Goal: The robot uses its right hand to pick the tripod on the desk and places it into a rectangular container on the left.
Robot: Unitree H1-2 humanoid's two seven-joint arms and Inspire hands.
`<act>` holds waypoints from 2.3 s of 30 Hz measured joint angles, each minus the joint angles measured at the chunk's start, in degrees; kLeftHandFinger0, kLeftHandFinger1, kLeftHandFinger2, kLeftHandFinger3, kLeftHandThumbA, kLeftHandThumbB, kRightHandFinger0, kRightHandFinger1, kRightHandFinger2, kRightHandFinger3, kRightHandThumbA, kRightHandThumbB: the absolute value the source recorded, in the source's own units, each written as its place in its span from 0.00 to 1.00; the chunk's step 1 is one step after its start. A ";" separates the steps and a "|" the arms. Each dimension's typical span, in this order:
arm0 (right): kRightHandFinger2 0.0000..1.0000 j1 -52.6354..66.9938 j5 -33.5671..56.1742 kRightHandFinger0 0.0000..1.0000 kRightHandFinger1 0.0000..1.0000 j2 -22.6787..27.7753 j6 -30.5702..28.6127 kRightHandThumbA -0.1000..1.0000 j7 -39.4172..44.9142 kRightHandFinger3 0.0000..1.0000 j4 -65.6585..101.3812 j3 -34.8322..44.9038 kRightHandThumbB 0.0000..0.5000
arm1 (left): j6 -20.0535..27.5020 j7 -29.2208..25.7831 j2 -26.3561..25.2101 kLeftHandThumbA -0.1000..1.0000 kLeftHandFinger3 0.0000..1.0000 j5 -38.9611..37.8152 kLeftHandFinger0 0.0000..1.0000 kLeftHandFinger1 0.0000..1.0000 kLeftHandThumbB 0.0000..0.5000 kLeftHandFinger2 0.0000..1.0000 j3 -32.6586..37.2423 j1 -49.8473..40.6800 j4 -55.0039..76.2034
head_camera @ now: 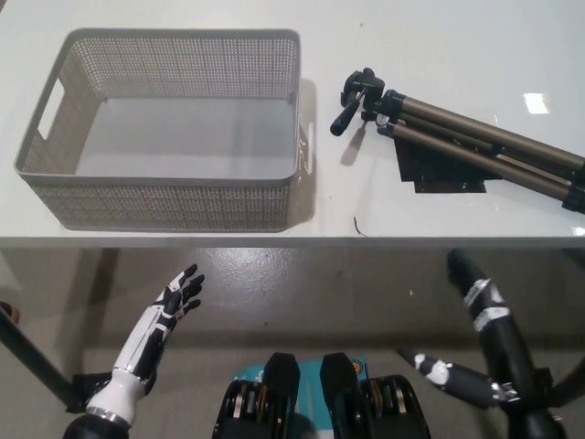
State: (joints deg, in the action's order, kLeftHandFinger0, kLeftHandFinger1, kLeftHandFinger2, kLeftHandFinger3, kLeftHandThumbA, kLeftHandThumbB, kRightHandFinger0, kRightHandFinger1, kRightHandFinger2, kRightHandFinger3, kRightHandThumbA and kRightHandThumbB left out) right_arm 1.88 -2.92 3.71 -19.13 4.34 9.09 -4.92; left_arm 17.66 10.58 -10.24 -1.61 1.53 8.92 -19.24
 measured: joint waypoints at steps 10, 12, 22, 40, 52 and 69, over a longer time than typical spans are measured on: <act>1.00 -8.70 -4.85 1.00 1.00 1.12 0.35 1.00 -2.60 1.00 14.89 9.98 0.53 | 2.46 1.45 0.67 1.00 1.00 -0.47 1.00 1.00 1.00 1.00 1.90 -3.92 0.94; 1.00 -12.51 -5.85 1.00 1.00 2.60 1.52 1.00 -2.79 1.00 15.07 11.79 0.59 | 2.61 1.55 0.77 1.00 1.00 -0.47 1.00 1.00 1.00 1.00 1.95 -4.22 0.95; 1.00 -33.07 -13.76 1.00 1.00 13.51 14.25 1.00 0.35 1.00 6.44 10.96 0.87 | 2.68 1.74 0.88 1.00 1.00 -0.45 1.00 1.00 1.00 1.00 1.96 -4.87 0.85; 1.00 -63.19 -22.63 1.00 1.00 16.83 25.26 1.00 8.23 1.00 -48.52 -9.76 0.88 | 2.64 1.87 0.90 1.00 1.00 -0.43 1.00 1.00 1.00 1.00 1.96 -5.73 0.75; 1.00 -71.54 -25.26 1.00 1.00 11.06 27.85 1.00 9.83 1.00 -86.60 -20.14 1.00 | 2.77 2.29 0.84 1.00 1.00 -0.43 1.00 1.00 1.00 1.00 1.99 -6.24 0.79; 0.62 -71.69 -29.11 0.41 0.53 10.88 30.56 0.00 9.89 0.86 -91.35 -28.71 0.23 | 4.13 3.32 0.81 1.00 1.00 -0.42 1.00 1.00 1.00 1.00 2.06 -6.84 0.69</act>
State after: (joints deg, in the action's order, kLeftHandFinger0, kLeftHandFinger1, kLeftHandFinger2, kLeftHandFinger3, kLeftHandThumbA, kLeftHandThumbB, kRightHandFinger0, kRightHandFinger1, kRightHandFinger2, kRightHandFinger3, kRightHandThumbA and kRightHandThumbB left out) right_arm -69.80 -32.03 14.59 11.44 14.23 -82.26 -33.63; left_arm 21.79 13.90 -9.43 -2.03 3.60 2.08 -18.54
